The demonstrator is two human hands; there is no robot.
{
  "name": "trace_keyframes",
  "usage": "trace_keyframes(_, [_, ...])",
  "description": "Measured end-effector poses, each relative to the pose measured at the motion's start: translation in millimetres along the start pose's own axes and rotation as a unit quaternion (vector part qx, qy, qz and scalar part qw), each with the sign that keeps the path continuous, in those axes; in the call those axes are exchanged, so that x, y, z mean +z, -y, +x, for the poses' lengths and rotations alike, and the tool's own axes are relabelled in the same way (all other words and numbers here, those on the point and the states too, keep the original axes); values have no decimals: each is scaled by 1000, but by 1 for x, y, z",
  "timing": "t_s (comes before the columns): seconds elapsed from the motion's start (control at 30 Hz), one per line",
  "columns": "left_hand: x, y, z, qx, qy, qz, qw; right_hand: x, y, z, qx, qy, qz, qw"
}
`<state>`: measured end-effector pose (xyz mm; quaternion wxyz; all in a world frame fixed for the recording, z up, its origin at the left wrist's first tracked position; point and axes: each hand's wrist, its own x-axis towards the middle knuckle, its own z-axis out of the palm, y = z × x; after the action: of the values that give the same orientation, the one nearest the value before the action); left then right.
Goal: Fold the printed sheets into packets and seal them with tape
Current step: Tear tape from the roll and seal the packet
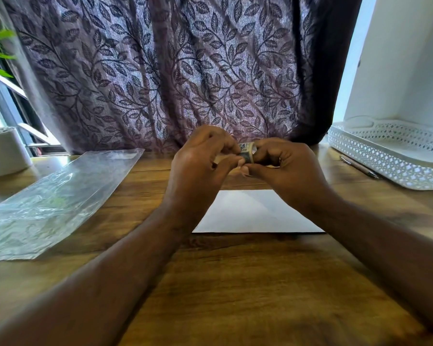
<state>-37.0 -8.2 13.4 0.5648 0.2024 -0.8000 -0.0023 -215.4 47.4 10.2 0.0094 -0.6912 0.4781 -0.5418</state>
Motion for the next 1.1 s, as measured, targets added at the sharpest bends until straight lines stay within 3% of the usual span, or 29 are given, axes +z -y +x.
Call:
trace_keyframes(0.93, [-1,1,-1,4,15,25,1000,2,-2,0,24,-10,-18,1000])
trace_keyframes(1.1, [-1,6,-3,-65,39,-66,995,-1,1,2,93,4,130,987])
